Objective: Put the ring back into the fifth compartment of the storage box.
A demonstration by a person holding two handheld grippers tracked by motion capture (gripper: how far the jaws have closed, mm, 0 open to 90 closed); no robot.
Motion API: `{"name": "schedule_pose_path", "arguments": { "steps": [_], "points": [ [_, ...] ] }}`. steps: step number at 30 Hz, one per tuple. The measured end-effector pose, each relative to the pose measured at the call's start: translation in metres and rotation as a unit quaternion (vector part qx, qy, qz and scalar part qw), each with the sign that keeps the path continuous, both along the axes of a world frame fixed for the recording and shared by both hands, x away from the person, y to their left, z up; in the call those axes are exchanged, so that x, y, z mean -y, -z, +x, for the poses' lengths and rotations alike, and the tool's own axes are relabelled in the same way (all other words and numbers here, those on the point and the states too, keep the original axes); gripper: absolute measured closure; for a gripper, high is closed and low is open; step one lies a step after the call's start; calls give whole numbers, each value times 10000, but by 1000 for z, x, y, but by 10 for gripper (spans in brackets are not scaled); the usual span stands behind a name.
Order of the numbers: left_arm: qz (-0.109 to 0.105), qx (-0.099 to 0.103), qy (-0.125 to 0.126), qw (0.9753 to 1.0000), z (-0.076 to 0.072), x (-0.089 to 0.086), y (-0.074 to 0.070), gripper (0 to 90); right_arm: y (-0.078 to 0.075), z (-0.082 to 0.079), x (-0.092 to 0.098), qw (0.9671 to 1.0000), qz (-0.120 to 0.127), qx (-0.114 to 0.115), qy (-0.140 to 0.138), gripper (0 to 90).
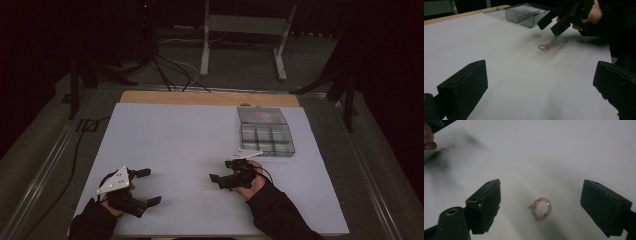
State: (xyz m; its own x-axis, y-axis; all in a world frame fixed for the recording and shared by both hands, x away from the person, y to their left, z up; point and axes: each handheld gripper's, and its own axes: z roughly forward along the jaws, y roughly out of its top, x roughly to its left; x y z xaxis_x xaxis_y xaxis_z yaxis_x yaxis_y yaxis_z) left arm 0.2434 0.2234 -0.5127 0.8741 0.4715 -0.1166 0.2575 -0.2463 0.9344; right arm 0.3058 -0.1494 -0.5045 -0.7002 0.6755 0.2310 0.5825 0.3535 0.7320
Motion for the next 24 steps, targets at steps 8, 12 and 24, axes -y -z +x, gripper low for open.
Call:
{"name": "schedule_pose_path", "arguments": {
  "steps": [8, 12, 24],
  "points": [
    [1, -9, 11, 10000, 0, 0, 0, 7, 3, 0, -7, 9992, -341, -112, 151, 352],
    [5, -11, 20, 10000, 0, 0, 0, 7, 5, 2, -9, 9984, -478, -158, 252, 436],
    [25, -3, 16, 10000, 0, 0, 0, 7, 12, 3, -16, 9949, -964, -108, 284, 626]
  ]
}}
